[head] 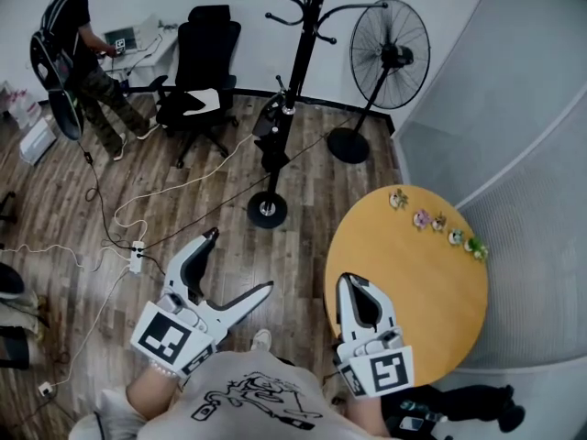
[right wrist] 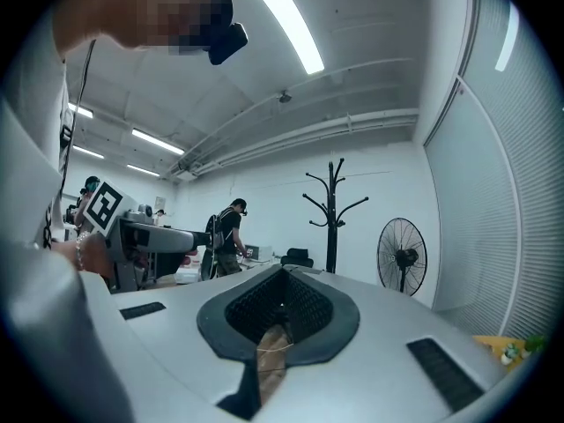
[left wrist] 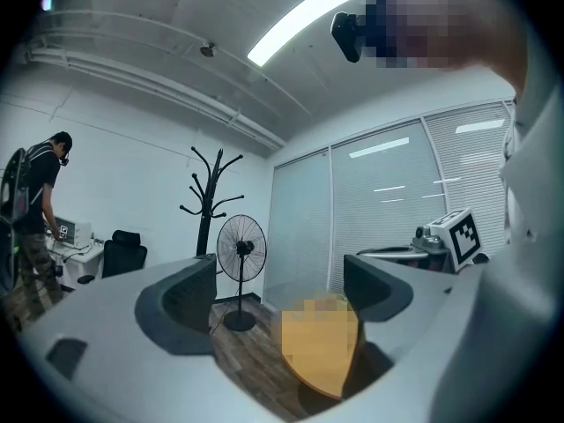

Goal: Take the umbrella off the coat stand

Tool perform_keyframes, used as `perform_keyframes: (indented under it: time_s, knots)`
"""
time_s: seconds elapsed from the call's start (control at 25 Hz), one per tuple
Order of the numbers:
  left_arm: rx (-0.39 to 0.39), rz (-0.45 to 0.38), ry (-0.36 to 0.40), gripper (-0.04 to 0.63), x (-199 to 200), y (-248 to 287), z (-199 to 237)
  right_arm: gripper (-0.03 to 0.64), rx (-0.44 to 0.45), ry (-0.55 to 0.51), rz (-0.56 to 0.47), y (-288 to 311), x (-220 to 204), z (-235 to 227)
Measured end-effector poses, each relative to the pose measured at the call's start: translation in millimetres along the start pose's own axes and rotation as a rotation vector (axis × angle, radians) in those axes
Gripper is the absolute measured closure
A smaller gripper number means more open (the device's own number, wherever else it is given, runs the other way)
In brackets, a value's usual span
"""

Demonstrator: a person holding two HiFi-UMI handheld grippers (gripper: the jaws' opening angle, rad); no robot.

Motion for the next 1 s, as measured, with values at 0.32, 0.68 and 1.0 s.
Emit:
perform_keyframes:
  time_s: [0.32,0.68,1.0]
  knots:
    - [0.021,0.018,-0.003,0.143,-9,15,-7,0.601,-0.004,0.018,0.001,-4,-9,-24]
    - [0.034,0.020,0.003,0.143,-9,23,-7,0.601,0.002,0.026,0.003,-1,-12,-33]
    - [0.034,0.024,-0.004,0.143,-15,30,0,0.601,0.003,0.025,-0.004,9,-15,-37]
Point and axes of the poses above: the fingertips, and each gripper's own axes: y forward along the fingers, z to its left, x out of its top, the point moved 8 cm from there along -y, backward along the fingers, and after that the axes turned 6 degrees about x, right-handed, at the moved point
